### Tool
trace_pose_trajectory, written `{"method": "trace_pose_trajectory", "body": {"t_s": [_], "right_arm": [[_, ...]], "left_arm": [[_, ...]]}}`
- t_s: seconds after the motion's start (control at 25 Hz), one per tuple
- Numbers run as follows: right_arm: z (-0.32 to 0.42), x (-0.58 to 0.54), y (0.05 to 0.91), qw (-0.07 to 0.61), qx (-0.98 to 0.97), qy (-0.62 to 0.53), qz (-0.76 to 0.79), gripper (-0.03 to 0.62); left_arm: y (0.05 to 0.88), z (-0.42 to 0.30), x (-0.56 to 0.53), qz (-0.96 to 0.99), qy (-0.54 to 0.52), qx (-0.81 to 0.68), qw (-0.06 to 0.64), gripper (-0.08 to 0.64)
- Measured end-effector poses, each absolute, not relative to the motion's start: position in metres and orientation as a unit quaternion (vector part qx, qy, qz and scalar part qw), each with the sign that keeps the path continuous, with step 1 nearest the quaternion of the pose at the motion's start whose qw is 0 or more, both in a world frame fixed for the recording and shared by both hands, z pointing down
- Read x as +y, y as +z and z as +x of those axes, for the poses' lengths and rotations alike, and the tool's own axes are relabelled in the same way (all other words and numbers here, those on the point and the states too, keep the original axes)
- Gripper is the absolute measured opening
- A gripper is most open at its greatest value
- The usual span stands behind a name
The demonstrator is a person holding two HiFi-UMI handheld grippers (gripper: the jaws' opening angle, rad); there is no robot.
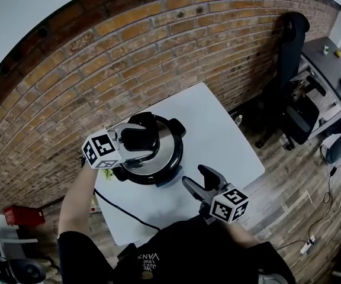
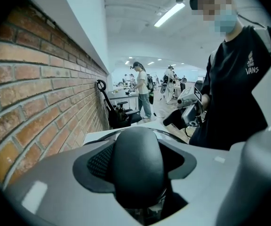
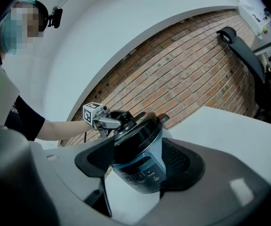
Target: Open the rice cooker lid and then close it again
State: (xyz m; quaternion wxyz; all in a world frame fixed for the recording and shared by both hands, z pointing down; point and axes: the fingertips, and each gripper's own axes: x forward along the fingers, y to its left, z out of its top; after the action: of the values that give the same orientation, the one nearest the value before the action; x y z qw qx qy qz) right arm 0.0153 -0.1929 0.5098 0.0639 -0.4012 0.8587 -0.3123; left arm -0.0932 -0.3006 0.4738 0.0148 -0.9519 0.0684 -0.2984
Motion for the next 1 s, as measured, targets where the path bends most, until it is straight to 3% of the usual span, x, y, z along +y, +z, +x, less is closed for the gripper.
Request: {"method": "trace_pose_trajectory", "body": {"t_s": [1.0], "right_arm": [[-0.019, -0.176, 0.500, 0.034, 0.874, -0.299, -0.382, 0.306]], "left_arm": [[0.473, -0.101, -0.319, -0.908, -0.278, 0.309, -0.042, 0.282]]}}
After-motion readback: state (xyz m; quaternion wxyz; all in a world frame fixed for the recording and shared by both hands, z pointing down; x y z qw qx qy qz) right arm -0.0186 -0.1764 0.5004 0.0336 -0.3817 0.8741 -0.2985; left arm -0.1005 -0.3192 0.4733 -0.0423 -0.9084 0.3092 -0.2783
